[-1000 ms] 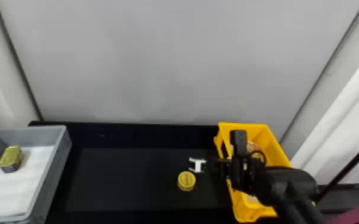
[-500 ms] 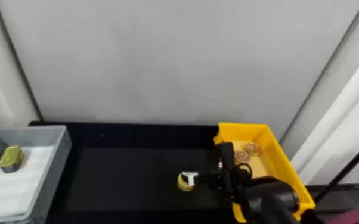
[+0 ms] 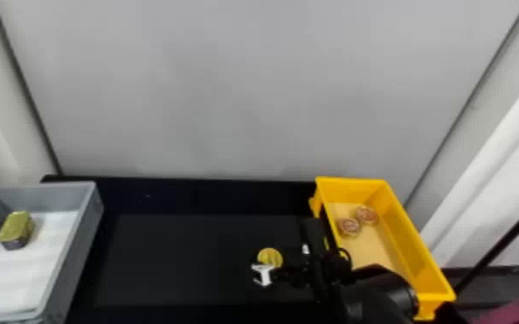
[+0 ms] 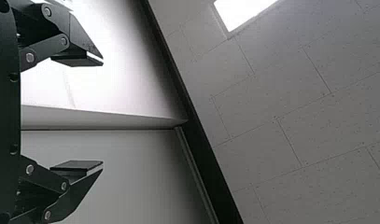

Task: Pick up the round yellow can and place it in the yellow rectangular box

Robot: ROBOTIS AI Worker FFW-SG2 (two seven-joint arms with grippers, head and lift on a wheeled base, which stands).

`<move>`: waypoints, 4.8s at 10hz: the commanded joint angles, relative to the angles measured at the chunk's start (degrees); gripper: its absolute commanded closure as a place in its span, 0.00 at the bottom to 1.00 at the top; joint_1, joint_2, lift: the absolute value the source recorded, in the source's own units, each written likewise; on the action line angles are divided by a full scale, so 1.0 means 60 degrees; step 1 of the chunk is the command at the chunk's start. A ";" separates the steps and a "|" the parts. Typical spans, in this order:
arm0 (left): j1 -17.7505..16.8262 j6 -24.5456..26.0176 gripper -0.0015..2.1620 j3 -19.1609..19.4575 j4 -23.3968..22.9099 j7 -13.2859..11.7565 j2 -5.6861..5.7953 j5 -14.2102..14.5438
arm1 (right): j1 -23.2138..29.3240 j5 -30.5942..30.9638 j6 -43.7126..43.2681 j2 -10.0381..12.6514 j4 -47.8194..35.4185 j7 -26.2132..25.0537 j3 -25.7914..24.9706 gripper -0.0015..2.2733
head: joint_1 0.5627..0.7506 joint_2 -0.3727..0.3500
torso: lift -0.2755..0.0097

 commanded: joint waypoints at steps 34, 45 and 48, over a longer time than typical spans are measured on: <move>-0.0078 0.0305 0.21 -0.0027 -0.0264 -0.0087 -0.0147 -0.0146 | 0.1346 0.0912 0.4627 -0.1445 -0.7769 -0.0975 -0.5207 0.32 | 0.42 0.28 | 0.97; -0.0093 0.0232 0.21 0.0061 -0.0249 -0.0102 -0.0323 -0.0161 | 0.1375 -0.0582 0.3411 -0.1958 -0.4869 -0.1107 -0.5105 0.32 | 0.42 0.28 | 0.97; -0.0093 0.0232 0.21 0.0061 -0.0249 -0.0102 -0.0294 -0.0161 | 0.1244 -0.0612 0.3308 -0.1958 -0.4371 -0.1034 -0.5002 0.32 | 0.42 0.28 | 0.97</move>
